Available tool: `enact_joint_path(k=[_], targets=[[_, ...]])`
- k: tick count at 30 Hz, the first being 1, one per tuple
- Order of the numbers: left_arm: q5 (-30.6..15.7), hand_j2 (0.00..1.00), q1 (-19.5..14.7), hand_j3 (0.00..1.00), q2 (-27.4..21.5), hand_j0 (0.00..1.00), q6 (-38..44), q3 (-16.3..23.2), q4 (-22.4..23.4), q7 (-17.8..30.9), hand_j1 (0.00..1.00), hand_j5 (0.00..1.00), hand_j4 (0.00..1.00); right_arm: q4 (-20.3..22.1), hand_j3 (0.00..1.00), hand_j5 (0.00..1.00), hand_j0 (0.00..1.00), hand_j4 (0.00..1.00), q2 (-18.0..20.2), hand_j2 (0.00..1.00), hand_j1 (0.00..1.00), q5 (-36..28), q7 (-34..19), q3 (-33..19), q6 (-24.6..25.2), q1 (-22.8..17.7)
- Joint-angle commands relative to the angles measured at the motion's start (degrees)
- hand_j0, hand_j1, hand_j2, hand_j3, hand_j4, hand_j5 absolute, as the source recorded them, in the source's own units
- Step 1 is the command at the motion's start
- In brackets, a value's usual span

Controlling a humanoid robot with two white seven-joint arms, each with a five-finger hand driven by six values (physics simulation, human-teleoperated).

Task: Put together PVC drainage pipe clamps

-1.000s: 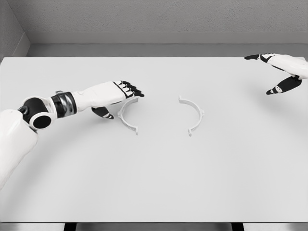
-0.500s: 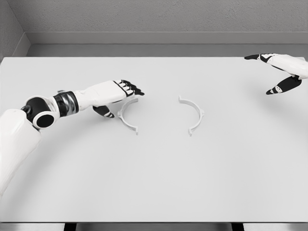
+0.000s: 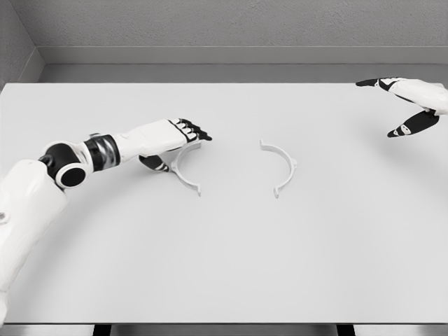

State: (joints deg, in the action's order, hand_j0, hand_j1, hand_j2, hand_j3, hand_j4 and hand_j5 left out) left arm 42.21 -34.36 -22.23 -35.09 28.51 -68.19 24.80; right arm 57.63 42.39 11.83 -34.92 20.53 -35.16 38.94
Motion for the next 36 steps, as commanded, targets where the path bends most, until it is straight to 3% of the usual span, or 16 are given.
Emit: enact_joint_path(k=[1, 15, 27, 31, 36], targets=[[-0.2, 1.0, 0.0, 1.0, 0.5, 1.0, 0.1, 0.0, 0.3, 0.0, 1.0, 1.0, 1.0, 0.0, 1.0, 1.0, 1.0, 1.0, 0.1, 1.0, 1.0, -0.5, 0.0, -0.1, 0.2, 0.0], [0.1, 1.0, -1.0, 1.0, 4.4, 1.0, 0.1, 0.6, 0.3, 0.2, 1.0, 1.0, 1.0, 0.1, 1.0, 1.0, 1.0, 1.0, 0.1, 1.0, 1.0, -0.4, 0.0, -0.1, 0.2, 0.0], [5.3, 1.0, -1.5, 1.0, 9.5, 1.0, 0.1, 0.7, 0.3, 0.2, 1.0, 1.0, 1.0, 0.1, 1.0, 1.0, 1.0, 1.0, 0.1, 1.0, 1.0, -0.4, 0.0, -0.1, 0.2, 0.0], [5.3, 1.0, -2.2, 1.0, 7.9, 1.0, 0.1, 0.1, 0.3, 0.2, 1.0, 1.0, 1.0, 0.1, 1.0, 1.0, 1.0, 1.0, 0.1, 1.0, 1.0, -0.4, 0.0, -0.1, 0.2, 0.0], [5.2, 1.0, -2.0, 1.0, -0.4, 1.0, 0.1, -2.5, 0.9, 0.2, 1.0, 1.0, 1.0, 0.1, 1.0, 1.0, 1.0, 1.0, 0.1, 1.0, 1.0, -0.4, 0.0, -0.1, 0.2, 0.0]])
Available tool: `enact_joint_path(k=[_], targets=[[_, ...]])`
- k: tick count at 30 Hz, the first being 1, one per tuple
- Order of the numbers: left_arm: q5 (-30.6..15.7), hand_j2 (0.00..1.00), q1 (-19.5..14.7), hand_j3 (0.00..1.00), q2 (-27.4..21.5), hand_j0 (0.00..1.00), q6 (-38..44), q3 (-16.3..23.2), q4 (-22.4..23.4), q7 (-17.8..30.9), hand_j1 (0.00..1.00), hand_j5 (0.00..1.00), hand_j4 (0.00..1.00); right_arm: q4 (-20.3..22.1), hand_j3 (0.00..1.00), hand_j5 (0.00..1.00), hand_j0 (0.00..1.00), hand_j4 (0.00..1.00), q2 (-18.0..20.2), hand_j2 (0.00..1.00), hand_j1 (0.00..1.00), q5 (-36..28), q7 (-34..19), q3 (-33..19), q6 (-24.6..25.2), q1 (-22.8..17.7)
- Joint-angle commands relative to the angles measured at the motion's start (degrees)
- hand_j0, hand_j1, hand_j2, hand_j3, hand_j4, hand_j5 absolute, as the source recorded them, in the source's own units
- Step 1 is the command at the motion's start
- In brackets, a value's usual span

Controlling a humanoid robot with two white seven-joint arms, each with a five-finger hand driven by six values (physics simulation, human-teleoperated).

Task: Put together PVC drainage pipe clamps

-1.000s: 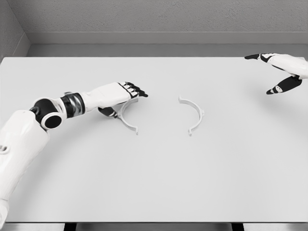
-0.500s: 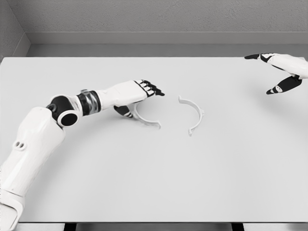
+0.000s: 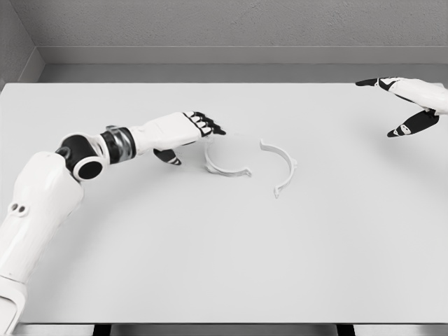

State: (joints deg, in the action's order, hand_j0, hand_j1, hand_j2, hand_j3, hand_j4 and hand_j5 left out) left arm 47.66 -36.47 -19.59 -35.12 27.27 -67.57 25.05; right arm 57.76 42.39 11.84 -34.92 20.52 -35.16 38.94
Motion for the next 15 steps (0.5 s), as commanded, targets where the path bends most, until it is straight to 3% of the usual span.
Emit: enact_joint_path(k=[1, 4, 6, 11, 15], targets=[[-0.4, 1.0, -0.1, 1.0, -4.0, 1.0, 0.1, -2.0, 0.9, -0.1, 1.0, 1.0, 1.0, 0.0, 1.0, 1.0, 1.0, 1.0, 0.1, 1.0, 1.0, -0.4, 0.0, 0.0, 0.2, 0.0], [-0.3, 1.0, -2.0, 1.0, -3.4, 1.0, 0.1, -3.5, 3.8, -0.2, 1.0, 1.0, 1.0, 0.1, 1.0, 1.0, 1.0, 1.0, 0.0, 1.0, 1.0, -0.4, 0.0, 0.0, 0.2, 0.0], [-0.2, 1.0, -4.4, 1.0, 0.6, 1.0, 0.1, -2.8, 5.2, -0.2, 1.0, 1.0, 1.0, 0.0, 1.0, 1.0, 1.0, 1.0, 0.0, 1.0, 1.0, -0.4, 0.0, 0.0, 0.2, 0.0], [1.2, 1.0, -4.8, 1.0, 5.6, 1.0, 0.1, -0.7, 6.7, -0.2, 1.0, 1.0, 1.0, 0.1, 1.0, 1.0, 1.0, 1.0, 0.0, 1.0, 1.0, -0.3, 0.0, 0.0, 0.2, 0.0], [1.5, 1.0, -5.3, 1.0, 6.8, 1.0, 0.1, -0.6, 7.0, -0.2, 1.0, 1.0, 1.0, 0.0, 1.0, 1.0, 1.0, 1.0, 0.0, 1.0, 1.0, -0.3, 0.0, 0.0, 0.2, 0.0]])
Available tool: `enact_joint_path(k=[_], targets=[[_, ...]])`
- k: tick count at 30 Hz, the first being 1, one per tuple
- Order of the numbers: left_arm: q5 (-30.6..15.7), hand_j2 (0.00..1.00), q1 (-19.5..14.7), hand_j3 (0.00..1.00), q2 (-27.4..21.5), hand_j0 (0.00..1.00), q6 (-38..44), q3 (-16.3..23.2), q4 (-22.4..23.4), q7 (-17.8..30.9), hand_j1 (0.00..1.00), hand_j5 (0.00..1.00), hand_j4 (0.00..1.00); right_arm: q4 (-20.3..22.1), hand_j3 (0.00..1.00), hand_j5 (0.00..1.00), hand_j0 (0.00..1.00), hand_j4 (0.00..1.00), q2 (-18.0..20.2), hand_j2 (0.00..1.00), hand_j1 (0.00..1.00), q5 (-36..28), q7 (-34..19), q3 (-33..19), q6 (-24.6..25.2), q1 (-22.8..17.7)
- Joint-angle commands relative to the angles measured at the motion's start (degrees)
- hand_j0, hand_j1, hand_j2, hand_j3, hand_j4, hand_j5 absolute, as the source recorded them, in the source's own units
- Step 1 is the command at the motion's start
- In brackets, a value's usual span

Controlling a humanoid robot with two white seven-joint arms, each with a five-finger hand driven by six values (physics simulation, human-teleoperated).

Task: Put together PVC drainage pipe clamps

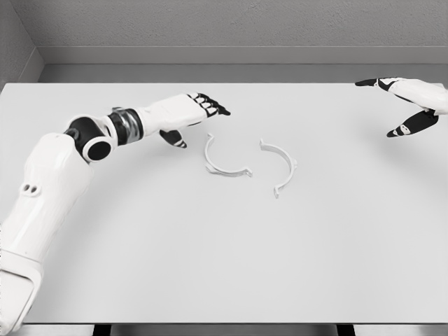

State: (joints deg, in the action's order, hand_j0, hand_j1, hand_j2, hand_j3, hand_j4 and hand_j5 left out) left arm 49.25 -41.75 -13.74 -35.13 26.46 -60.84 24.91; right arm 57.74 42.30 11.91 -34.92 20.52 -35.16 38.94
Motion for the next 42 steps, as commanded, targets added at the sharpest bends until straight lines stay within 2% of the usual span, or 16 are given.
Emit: enact_joint_path(k=[1, 4, 20, 25, 33, 42], targets=[[-0.1, 1.0, 0.0, 1.0, 1.5, 1.0, 0.1, 0.2, 0.3, 0.0, 1.0, 1.0, 1.0, 0.1, 1.0, 1.0, 1.0, 1.0, 0.1, 1.0, 1.0, -0.4, 0.0, 0.0, 0.2, 0.0], [0.0, 1.0, 0.1, 1.0, 3.3, 1.0, 0.1, 0.3, 0.3, 0.1, 1.0, 1.0, 1.0, 0.1, 1.0, 1.0, 1.0, 1.0, 0.1, 1.0, 1.0, -0.4, 0.0, 0.0, 0.2, 0.0], [2.9, 1.0, 0.3, 1.0, 6.0, 1.0, 0.1, 0.2, 0.5, -0.1, 1.0, 1.0, 1.0, 0.1, 1.0, 1.0, 1.0, 1.0, 0.1, 1.0, 1.0, -0.4, 0.0, 0.0, 0.2, 0.0], [5.7, 1.0, 0.2, 1.0, 8.8, 1.0, 0.1, 0.2, 0.5, -0.1, 1.0, 1.0, 1.0, 0.1, 1.0, 1.0, 1.0, 1.0, 0.1, 1.0, 1.0, -0.4, 0.0, 0.0, 0.2, 0.0], [8.0, 1.0, -0.6, 1.0, 4.9, 1.0, 0.1, -0.7, 1.5, -0.8, 1.0, 1.0, 1.0, 0.1, 1.0, 1.0, 1.0, 1.0, 0.0, 1.0, 1.0, -0.4, 0.0, 0.0, 0.2, 0.0], [12.4, 1.0, -0.7, 1.0, 6.2, 1.0, 0.1, -0.1, 5.1, -2.1, 1.0, 1.0, 1.0, 0.1, 1.0, 1.0, 1.0, 1.0, 0.1, 1.0, 1.0, -0.4, 0.0, 0.0, 0.2, 0.0]])
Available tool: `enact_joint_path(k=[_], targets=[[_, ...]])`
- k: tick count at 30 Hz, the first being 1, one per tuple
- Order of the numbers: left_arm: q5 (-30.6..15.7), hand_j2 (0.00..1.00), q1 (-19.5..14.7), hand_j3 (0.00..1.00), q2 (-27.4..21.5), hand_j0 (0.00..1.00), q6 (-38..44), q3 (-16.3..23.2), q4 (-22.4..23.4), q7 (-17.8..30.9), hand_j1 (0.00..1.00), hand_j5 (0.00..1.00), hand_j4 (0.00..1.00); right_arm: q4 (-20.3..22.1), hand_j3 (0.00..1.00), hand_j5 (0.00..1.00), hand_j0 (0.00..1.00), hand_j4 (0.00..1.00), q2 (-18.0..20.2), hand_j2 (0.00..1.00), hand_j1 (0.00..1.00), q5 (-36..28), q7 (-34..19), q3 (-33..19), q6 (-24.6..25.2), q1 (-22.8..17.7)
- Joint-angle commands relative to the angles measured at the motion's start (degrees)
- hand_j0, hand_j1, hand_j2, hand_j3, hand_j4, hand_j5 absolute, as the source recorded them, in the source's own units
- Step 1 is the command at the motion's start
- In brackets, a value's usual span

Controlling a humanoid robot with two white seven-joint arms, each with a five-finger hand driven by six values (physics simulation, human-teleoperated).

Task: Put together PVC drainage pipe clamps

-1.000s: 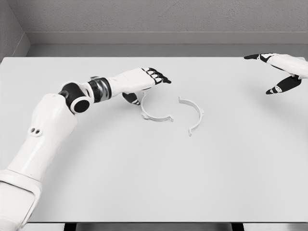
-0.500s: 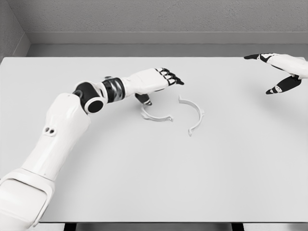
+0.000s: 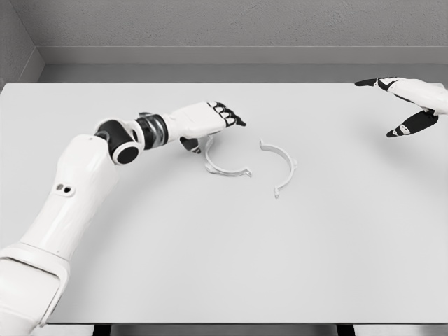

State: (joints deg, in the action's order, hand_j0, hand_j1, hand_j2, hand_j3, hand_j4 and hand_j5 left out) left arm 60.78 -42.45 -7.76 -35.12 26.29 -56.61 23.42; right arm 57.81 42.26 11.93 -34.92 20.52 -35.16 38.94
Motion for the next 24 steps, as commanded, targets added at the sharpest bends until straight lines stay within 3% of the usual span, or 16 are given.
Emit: enact_joint_path(k=[1, 24], targets=[[1.2, 1.0, 0.0, 1.0, 0.2, 1.0, 0.1, 0.2, 1.2, -1.0, 1.0, 1.0, 1.0, 0.0, 1.0, 1.0, 1.0, 1.0, 0.1, 1.0, 1.0, -0.4, 0.0, 0.0, 0.2, 0.0], [1.2, 1.0, -1.3, 1.0, 6.6, 1.0, 0.1, 3.0, 1.2, -1.0, 1.0, 1.0, 1.0, 0.0, 1.0, 1.0, 1.0, 1.0, 0.0, 1.0, 1.0, -0.4, 0.0, 0.0, 0.2, 0.0]])
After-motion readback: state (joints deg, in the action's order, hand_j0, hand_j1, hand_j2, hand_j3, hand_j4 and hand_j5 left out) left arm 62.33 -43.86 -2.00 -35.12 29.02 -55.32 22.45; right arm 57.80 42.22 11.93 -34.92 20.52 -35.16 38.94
